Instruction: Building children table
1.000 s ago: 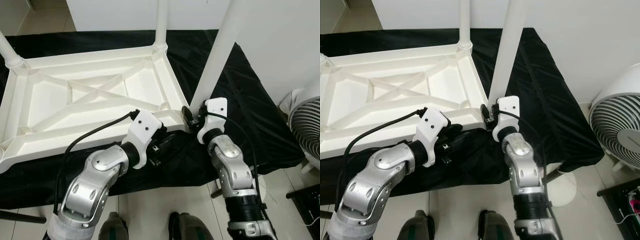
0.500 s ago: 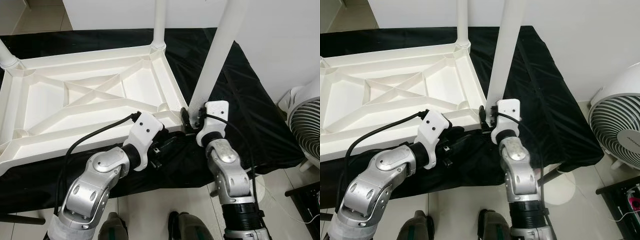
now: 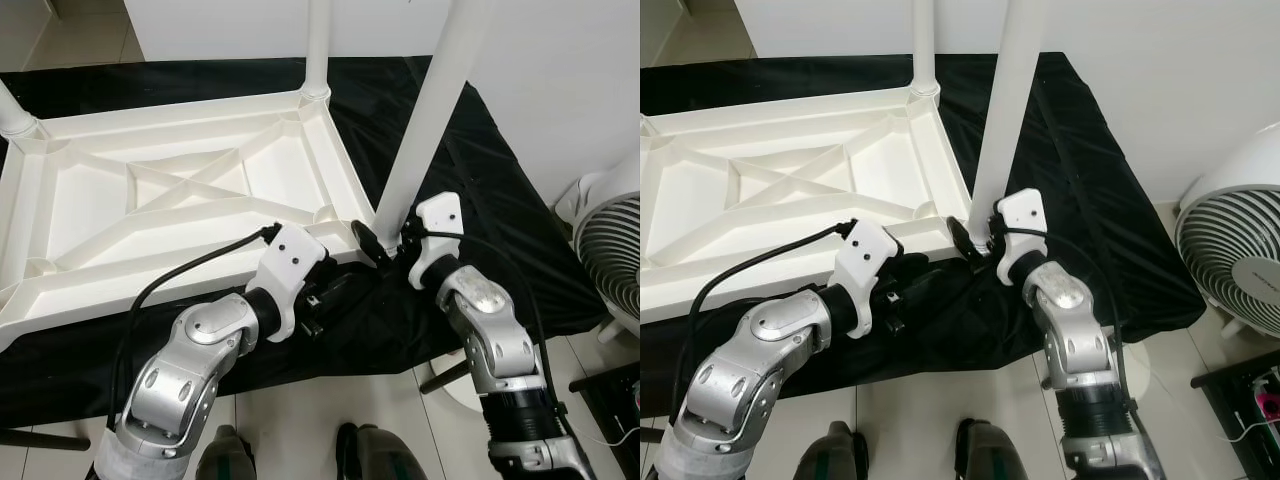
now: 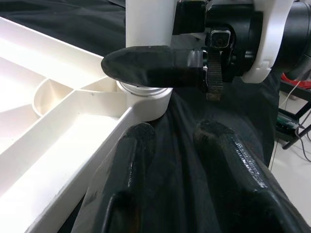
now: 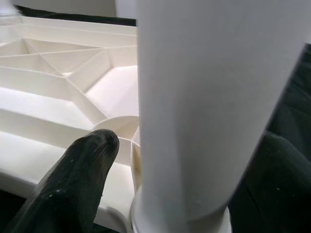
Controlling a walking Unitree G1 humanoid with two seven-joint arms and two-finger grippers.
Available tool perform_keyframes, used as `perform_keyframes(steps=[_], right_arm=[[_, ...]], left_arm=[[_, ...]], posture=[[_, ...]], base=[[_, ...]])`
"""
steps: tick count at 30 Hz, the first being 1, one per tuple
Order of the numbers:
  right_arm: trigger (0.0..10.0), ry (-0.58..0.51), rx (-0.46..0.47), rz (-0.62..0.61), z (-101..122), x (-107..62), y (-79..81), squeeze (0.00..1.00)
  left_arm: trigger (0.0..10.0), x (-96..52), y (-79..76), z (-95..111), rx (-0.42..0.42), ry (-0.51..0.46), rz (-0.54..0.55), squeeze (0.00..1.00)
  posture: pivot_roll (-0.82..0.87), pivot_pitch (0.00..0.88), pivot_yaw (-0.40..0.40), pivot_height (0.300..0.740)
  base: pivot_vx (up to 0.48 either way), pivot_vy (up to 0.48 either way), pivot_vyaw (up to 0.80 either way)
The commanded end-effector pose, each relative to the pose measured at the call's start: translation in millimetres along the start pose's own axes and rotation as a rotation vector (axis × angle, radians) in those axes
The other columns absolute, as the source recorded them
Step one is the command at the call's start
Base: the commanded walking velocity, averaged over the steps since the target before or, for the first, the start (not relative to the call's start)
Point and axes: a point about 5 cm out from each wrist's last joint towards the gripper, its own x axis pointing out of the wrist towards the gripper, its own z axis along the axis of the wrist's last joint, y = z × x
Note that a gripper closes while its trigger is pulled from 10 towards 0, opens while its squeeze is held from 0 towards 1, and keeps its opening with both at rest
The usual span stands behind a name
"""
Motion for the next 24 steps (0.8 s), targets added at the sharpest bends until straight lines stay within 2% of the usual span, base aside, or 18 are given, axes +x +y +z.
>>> perform_keyframes(steps=[1,3,5,12,13,14,15,16,24], right_arm=[[10.0,0.003,0.001,0.036,-3,0.6,-2.0,0.0],[10.0,0.022,-0.019,0.104,-7,5.5,-8.5,0.0],[10.0,0.022,-0.019,0.104,-7,5.5,-8.5,0.0],[10.0,0.072,-0.032,0.232,-18,15.5,-12.5,0.0],[5.0,0.074,-0.035,0.255,-20,16.7,-12.9,0.0],[5.0,0.074,-0.035,0.255,-20,16.7,-12.9,0.0],[2.9,0.075,-0.031,0.267,-21,16.8,-13.2,0.0],[0.0,0.075,-0.029,0.275,-22,16.4,-13.3,0.0],[0.0,0.045,-0.006,0.274,-24,11.5,-11.4,0.0]], left_arm=[[10.0,-1.1,2.0,2,0.008,-0.002,0.05,0.0],[10.0,-1.4,4.0,3,0.011,-0.004,0.057,0.0],[10.0,-1.4,4.0,3,0.011,-0.004,0.057,0.0],[10.0,-2.8,4.8,3,0.014,0.002,0.06,0.0],[10.0,-3.3,4.8,3,0.015,0.003,0.06,0.0],[10.0,-3.3,4.8,3,0.015,0.003,0.06,0.0],[10.0,-4.0,5.2,3,0.015,0.004,0.065,0.0],[10.0,-4.5,5.5,4,0.015,0.004,0.069,0.0],[10.0,-5.6,4.1,3,0.008,0.004,0.077,0.0]], posture=[[-0.02,0.108,0.0,0.74],[-0.02,0.109,0.002,0.74],[-0.02,0.109,0.002,0.74],[0.0,0.112,0.002,0.74],[0.01,0.113,-0.001,0.74],[0.01,0.113,-0.001,0.74],[0.01,0.113,-0.003,0.74],[0.01,0.114,-0.006,0.74],[0.02,0.117,-0.012,0.74]], base=[[0.0,0.0,0.0],[0.0,0.0,0.0],[0.0,0.0,0.0],[0.0,0.0,0.0],[0.0,0.0,0.0],[0.0,0.0,0.0],[0.0,0.0,0.0],[0.0,0.0,0.0],[0.0,0.0,0.0]])
